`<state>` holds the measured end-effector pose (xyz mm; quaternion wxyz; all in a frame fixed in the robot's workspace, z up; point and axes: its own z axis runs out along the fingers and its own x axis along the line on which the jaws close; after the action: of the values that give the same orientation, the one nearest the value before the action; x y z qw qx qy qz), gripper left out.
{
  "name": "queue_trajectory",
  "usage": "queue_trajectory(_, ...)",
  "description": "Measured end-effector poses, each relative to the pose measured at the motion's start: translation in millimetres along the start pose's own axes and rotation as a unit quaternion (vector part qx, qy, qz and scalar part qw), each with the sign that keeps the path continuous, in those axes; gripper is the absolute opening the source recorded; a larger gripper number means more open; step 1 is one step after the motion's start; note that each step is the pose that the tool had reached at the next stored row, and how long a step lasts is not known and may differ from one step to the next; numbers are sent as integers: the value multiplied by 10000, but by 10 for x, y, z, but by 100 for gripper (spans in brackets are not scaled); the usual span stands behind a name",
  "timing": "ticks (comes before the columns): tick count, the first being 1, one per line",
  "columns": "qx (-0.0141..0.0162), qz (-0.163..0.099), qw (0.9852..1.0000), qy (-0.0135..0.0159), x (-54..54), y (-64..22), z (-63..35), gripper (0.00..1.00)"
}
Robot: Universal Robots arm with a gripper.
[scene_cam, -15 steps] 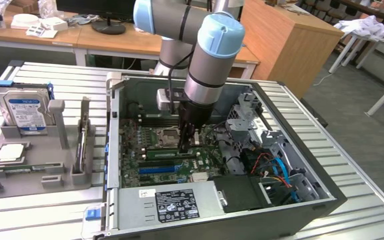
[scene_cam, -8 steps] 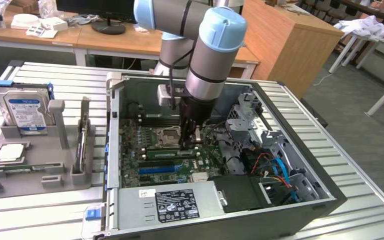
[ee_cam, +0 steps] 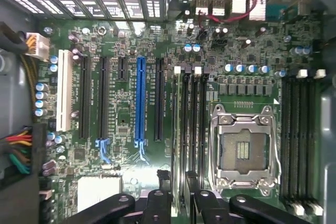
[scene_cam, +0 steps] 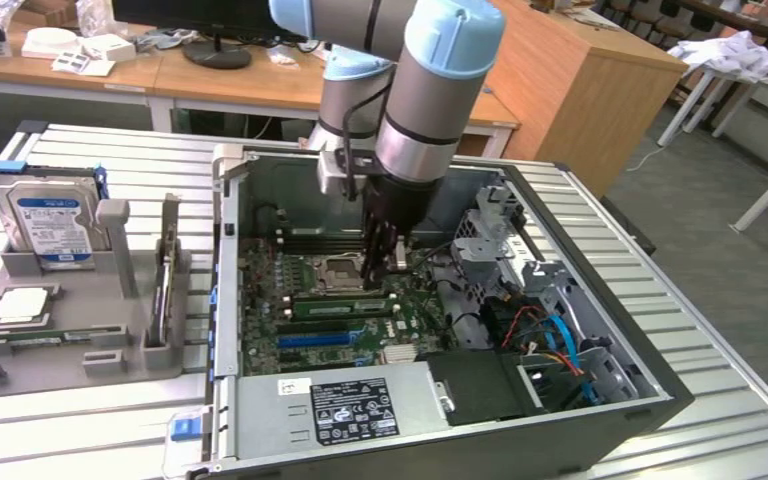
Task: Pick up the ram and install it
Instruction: 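Insert the ram into the slot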
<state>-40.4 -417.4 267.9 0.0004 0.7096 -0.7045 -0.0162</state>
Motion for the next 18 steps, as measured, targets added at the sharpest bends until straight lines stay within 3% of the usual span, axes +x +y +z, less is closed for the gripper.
queue_trajectory(18,0,0,10000,0,-14,14,-606,25)
